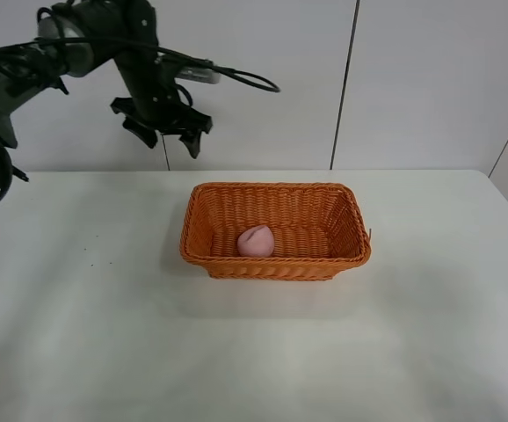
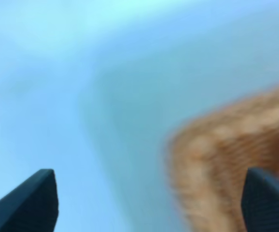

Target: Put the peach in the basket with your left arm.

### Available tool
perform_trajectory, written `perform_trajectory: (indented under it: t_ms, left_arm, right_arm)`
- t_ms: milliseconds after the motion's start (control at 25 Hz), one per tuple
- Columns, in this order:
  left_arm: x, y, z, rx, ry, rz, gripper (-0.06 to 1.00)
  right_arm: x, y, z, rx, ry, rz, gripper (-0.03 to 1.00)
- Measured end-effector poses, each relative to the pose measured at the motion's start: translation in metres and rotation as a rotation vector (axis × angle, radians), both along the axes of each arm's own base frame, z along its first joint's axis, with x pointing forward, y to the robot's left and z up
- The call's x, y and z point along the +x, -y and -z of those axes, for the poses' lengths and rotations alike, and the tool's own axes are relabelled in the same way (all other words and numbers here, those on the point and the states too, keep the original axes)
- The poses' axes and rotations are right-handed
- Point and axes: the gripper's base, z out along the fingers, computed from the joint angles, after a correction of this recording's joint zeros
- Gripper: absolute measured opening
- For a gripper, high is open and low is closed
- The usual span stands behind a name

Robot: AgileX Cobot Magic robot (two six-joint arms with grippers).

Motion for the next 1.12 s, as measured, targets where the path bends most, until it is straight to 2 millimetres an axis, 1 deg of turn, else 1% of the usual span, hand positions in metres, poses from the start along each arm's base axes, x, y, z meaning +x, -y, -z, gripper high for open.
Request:
perform_trajectory:
  t_ms: [40,120,200,280,360,440,480,640,760,840,960,1040,1120]
  left_arm:
    - [0.007,-0.022,0.000,0.002,0.001,-0.045,0.79]
    - [0.015,-0.052,0.000,0.004,0.001,-0.106,0.79]
    - [0.021,-0.087,0.000,0.007,0.002,-0.172,0.79]
    - [0.024,-0.113,0.000,0.010,0.002,-0.222,0.79]
    - [0.026,-0.132,0.000,0.013,0.002,-0.260,0.79]
    - [0.026,-0.139,0.000,0.015,0.002,-0.273,0.79]
    - [0.026,-0.140,0.000,0.015,0.002,-0.274,0.79]
    - [0.025,-0.135,-0.001,-0.020,-0.005,-0.268,0.79]
    - [0.022,-0.132,-0.011,-0.040,0.010,-0.263,0.79]
    - [0.016,-0.133,-0.029,-0.048,0.044,-0.262,0.79]
    - [0.003,-0.133,-0.062,-0.065,0.110,-0.266,0.79]
    - [-0.007,-0.134,-0.073,-0.069,0.119,-0.266,0.79]
    - [-0.023,-0.134,-0.082,-0.067,0.109,-0.263,0.79]
  right_arm:
    - [0.000,0.000,0.000,0.000,0.000,0.000,0.69]
    - [0.000,0.000,0.000,0.000,0.000,0.000,0.69]
    - [0.000,0.000,0.000,0.000,0.000,0.000,0.69]
    - [0.000,0.000,0.000,0.000,0.000,0.000,0.69]
    - [0.000,0.000,0.000,0.000,0.000,0.000,0.69]
    - [0.000,0.000,0.000,0.000,0.000,0.000,0.69]
    - [0.000,0.000,0.000,0.000,0.000,0.000,0.69]
    - [0.000,0.000,0.000,0.000,0.000,0.000,0.69]
    - [0.000,0.000,0.000,0.000,0.000,0.000,0.69]
    - [0.000,0.000,0.000,0.000,0.000,0.000,0.69]
    - [0.000,0.000,0.000,0.000,0.000,0.000,0.69]
    - [0.000,0.000,0.000,0.000,0.000,0.000,0.69]
    - [0.000,0.000,0.000,0.000,0.000,0.000,0.69]
